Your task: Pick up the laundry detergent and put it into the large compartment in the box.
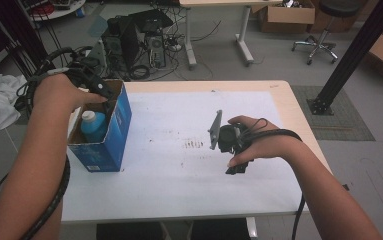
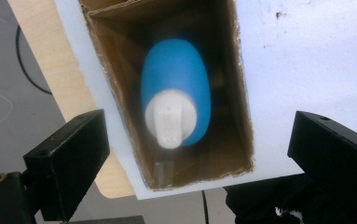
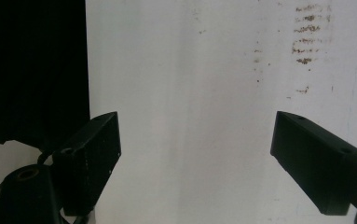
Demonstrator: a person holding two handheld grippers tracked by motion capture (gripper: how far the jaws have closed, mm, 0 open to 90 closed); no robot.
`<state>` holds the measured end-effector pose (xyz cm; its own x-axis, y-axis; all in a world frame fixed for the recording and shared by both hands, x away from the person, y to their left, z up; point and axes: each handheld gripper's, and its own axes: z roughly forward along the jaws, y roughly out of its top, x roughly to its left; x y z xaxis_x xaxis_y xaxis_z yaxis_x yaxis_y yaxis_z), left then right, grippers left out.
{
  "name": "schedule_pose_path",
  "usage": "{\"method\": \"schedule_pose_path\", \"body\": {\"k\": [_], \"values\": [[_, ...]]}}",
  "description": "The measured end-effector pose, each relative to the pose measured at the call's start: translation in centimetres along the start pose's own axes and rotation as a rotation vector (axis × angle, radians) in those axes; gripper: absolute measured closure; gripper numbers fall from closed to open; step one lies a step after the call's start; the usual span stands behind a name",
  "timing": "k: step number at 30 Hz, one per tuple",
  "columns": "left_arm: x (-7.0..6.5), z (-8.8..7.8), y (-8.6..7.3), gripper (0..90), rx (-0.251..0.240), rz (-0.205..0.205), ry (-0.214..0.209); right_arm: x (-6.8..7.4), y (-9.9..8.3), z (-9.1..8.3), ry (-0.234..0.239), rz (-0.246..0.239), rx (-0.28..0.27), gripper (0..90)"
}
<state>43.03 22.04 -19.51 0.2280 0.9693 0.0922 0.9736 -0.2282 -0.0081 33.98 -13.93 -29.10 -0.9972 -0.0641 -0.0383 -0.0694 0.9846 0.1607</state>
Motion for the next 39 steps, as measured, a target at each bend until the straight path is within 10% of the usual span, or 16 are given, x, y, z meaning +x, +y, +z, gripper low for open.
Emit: {"method": "schedule_pose_path", "body": {"k": [9, 16, 39], "values": [[-0.6, -0.4, -0.1, 0.4, -0.008, 0.016, 0.009, 0.0, 0.0, -0.2, -0.001, 0.0, 0.004, 16.2], [-2.5, -1.2, 0.1, 0.1, -0.048, 0.125, -0.011, 0.0, -0.1, -0.2, 0.002, 0.001, 0.005, 16.2], [-10.3, -1.0, 0.7, 0.1, -0.079, 0.699, -0.196, -0.5, 0.0, -0.2, 0.012, -0.007, 0.012, 16.2]]}}
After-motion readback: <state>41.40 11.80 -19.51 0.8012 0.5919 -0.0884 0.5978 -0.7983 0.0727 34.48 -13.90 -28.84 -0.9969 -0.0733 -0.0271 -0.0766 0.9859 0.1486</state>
